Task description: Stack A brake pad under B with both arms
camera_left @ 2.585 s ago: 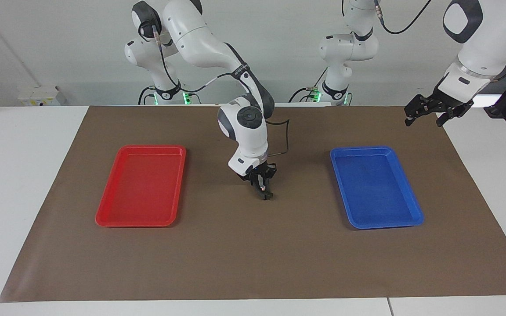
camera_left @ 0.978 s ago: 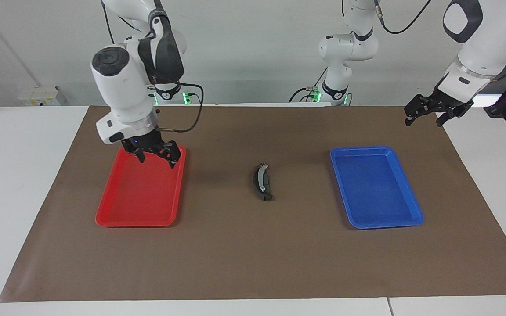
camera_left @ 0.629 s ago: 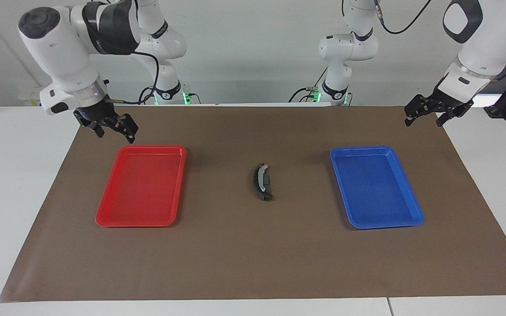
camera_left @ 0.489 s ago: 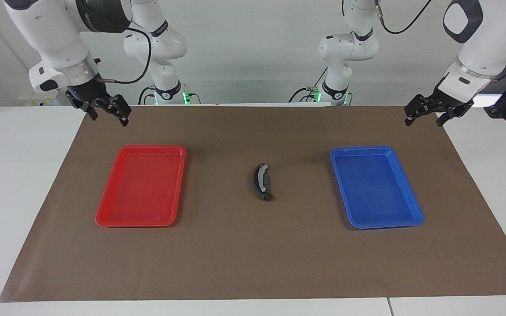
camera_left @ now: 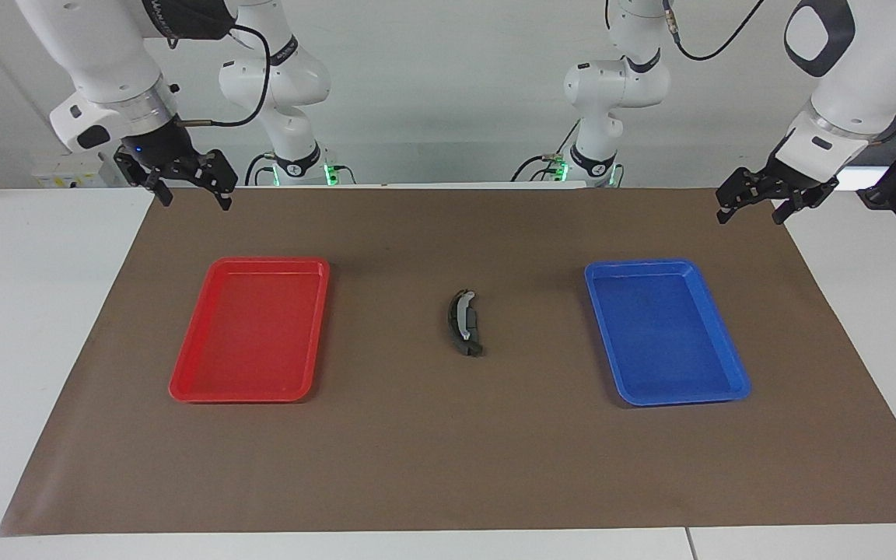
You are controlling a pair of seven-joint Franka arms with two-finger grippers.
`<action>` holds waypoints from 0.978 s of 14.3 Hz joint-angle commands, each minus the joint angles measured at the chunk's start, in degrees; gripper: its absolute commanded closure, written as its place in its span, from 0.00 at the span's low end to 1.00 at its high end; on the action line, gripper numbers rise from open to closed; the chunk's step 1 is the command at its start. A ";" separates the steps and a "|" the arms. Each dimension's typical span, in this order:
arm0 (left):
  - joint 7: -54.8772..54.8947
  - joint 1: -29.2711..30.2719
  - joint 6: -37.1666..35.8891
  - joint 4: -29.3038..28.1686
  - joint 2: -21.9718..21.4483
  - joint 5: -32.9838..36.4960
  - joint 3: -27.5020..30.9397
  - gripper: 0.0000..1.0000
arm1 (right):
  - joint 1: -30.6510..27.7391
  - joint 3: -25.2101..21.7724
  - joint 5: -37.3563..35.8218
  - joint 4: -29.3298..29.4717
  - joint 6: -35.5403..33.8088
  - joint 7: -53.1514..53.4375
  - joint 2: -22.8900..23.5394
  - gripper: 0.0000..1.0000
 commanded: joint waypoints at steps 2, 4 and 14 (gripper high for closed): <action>0.16 0.24 -0.68 -0.43 -0.61 -0.05 -0.06 0.01 | -0.26 0.40 -0.43 2.42 -1.90 -2.49 0.92 0.00; 0.16 0.24 -0.59 -0.51 -0.61 -0.05 -0.06 0.01 | -0.08 0.40 -0.96 2.70 -2.71 -2.49 1.02 0.00; 0.16 0.24 -0.59 -0.51 -0.61 -0.05 -0.06 0.01 | -0.26 0.49 -0.79 1.12 -2.19 -2.22 0.32 0.00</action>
